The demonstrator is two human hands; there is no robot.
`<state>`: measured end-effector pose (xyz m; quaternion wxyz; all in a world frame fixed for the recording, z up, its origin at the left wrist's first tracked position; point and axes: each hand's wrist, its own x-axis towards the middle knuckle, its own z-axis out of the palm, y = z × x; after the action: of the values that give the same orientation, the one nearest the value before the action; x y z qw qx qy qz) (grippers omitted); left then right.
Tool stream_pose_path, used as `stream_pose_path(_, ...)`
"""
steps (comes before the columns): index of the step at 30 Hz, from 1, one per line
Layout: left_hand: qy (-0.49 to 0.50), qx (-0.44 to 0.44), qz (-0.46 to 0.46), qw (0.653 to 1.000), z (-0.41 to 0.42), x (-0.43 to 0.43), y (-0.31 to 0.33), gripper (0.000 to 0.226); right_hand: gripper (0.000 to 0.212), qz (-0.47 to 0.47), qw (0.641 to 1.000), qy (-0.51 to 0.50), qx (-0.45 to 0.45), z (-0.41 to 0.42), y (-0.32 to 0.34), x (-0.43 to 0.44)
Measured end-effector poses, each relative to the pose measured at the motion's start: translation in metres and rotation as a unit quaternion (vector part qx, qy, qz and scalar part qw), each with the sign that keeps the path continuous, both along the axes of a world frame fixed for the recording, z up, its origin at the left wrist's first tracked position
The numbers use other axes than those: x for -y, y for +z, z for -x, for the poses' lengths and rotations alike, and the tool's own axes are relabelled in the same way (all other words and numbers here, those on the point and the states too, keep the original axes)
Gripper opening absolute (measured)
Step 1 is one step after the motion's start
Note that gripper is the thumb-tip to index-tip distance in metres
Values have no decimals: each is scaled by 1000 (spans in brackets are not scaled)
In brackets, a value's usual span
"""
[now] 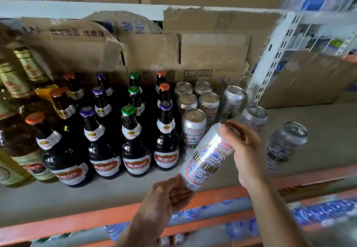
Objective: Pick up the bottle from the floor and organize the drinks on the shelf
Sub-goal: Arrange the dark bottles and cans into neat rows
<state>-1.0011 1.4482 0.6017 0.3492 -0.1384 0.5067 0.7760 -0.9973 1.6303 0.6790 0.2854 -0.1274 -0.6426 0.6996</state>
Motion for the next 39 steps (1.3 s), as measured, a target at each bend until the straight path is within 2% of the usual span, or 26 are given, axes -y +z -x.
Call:
stream_pose_path(4,-48,-6,24,999,6,-32,-2,35,32,-60,998,-12,28,6,3,-28)
stream_pose_path(9,-74,22,36,996,18,-66,-1,31,32,-119,992,4,52,18,2,-51)
stream_pose_path(19,-21,64,36,997,37,-99,-5,19,29,-305,950,18,64,45,-7,-68)
stream_pose_path(25,35,69,-3,997,41,-106,-10,20,26,-337,939,58,41,55,-8,-61)
stream_pose_path(33,115,59,-57,990,45,-116,-17,22,27,-360,930,58,43,66,-7,-54)
stream_pose_path(39,122,57,-68,989,46,-118,-16,26,39,-352,932,69,46,65,-4,-54)
